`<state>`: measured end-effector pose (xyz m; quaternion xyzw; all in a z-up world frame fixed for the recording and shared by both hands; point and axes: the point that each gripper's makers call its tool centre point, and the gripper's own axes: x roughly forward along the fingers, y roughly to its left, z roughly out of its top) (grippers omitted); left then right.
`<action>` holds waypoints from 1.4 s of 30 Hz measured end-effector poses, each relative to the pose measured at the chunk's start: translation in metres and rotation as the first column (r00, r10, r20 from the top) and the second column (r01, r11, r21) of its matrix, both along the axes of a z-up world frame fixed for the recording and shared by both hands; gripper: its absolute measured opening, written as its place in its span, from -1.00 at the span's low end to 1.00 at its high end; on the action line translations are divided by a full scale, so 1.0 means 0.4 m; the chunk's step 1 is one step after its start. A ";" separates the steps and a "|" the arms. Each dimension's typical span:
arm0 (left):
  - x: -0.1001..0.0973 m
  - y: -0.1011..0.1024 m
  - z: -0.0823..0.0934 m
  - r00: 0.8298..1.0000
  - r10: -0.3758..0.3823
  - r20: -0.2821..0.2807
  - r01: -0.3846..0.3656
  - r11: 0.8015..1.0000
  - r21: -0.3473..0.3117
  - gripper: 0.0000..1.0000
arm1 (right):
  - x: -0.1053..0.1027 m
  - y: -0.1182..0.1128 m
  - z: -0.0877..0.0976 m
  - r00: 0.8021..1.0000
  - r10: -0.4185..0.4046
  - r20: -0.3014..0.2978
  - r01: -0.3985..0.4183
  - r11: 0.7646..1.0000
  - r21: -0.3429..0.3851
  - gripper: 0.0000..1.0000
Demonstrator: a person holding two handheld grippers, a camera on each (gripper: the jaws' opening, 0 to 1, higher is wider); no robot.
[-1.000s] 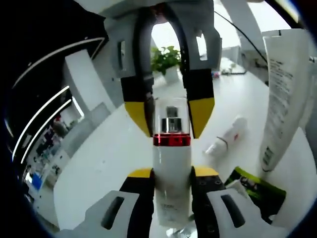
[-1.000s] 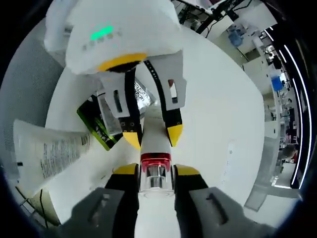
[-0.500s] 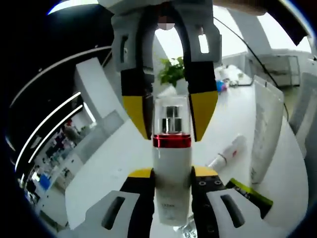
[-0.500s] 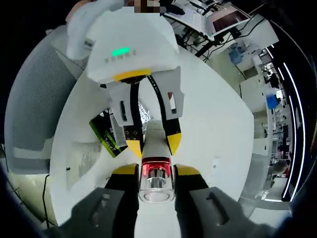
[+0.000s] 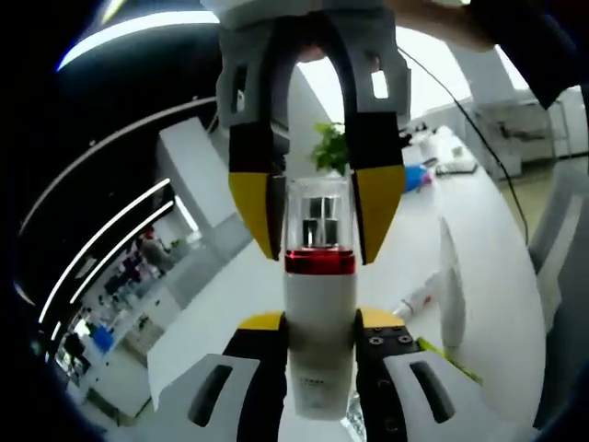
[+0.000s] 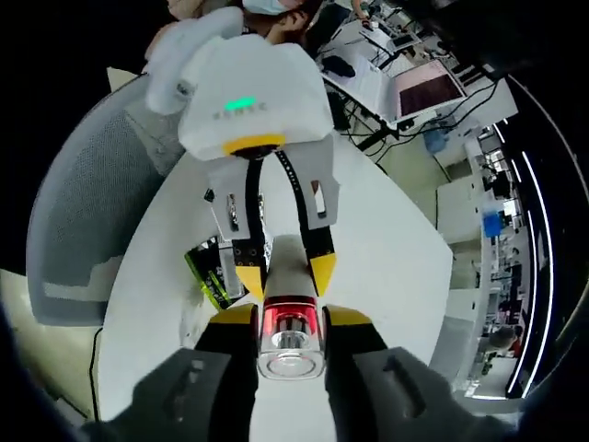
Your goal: Arrange the skincare products in the storage area until every visible bottle or jar stands upright without overlapping.
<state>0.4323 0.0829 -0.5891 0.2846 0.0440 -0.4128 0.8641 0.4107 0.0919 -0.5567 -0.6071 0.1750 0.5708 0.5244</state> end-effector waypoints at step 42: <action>-0.343 -0.057 -0.108 0.935 -0.095 -0.343 0.024 0.978 -0.205 -0.54 | -0.315 -0.031 -0.105 0.931 -0.121 -0.345 0.055 0.979 -0.195 -0.47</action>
